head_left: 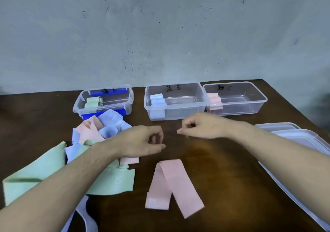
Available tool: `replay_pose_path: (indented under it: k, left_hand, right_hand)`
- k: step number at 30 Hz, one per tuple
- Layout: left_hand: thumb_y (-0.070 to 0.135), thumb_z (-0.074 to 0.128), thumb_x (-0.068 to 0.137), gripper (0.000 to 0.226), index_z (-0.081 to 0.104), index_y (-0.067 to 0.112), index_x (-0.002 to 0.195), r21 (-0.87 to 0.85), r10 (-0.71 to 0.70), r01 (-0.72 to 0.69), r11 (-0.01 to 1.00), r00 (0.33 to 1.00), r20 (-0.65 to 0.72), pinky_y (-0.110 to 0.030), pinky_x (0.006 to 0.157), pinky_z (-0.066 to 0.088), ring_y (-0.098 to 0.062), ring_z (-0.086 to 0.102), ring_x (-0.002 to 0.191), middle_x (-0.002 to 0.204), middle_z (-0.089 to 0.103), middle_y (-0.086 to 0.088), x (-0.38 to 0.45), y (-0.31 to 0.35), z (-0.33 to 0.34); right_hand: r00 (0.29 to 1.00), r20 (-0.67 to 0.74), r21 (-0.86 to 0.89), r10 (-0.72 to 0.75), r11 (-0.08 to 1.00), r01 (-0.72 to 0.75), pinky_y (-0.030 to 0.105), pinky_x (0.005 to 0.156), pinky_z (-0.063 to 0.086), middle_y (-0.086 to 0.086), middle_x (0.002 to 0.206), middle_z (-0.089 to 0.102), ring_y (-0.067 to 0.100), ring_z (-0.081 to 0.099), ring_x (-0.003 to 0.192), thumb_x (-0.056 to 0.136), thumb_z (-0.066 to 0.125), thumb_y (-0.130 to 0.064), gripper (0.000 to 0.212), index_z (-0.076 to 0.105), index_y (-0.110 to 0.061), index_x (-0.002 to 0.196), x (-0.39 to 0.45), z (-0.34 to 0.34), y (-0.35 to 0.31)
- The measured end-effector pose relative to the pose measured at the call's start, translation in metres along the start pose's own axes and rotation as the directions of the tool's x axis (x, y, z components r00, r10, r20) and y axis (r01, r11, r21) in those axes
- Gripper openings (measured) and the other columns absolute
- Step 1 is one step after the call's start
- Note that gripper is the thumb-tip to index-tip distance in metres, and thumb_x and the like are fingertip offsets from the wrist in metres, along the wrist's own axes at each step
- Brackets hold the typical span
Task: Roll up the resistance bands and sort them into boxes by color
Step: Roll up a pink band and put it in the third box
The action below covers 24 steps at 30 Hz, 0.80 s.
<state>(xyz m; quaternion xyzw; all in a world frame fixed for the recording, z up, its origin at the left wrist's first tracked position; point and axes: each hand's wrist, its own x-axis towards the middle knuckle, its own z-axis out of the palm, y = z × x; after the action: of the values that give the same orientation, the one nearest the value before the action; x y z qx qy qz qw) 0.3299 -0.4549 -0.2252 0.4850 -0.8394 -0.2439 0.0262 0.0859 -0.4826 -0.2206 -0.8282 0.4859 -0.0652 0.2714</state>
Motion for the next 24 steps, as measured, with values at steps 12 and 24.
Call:
replay_pose_path:
  k: [12,24]
  left_hand:
    - [0.055,0.065,0.087,0.033,0.052,0.034,0.108,-0.100,-0.292,0.289,0.952,0.956,-0.018,-0.030,0.075,0.052,-0.005,0.060,0.080,0.086,0.062,0.010,-0.043,0.029,0.064]
    - [0.032,0.061,0.096,0.003,0.063,0.032,0.098,-0.481,-0.379,0.234,0.845,0.897,-0.229,-0.025,0.061,0.046,-0.002,0.059,0.059,0.071,0.072,0.006,-0.057,0.080,0.083]
  right_hand:
    - [0.991,0.136,0.022,-0.012,1.000,0.009,0.025,0.074,0.053,-0.015,0.095,0.062,0.006,0.061,0.084,0.093,0.056,-0.058,0.037,0.059,-0.039,0.124,-0.040,0.054,-0.001]
    - [0.993,-0.032,0.180,-0.116,0.976,0.120,0.024,0.078,0.049,-0.018,0.098,0.063,0.004,0.058,0.091,0.102,0.051,-0.031,0.020,0.068,-0.034,0.113,-0.074,0.063,0.007]
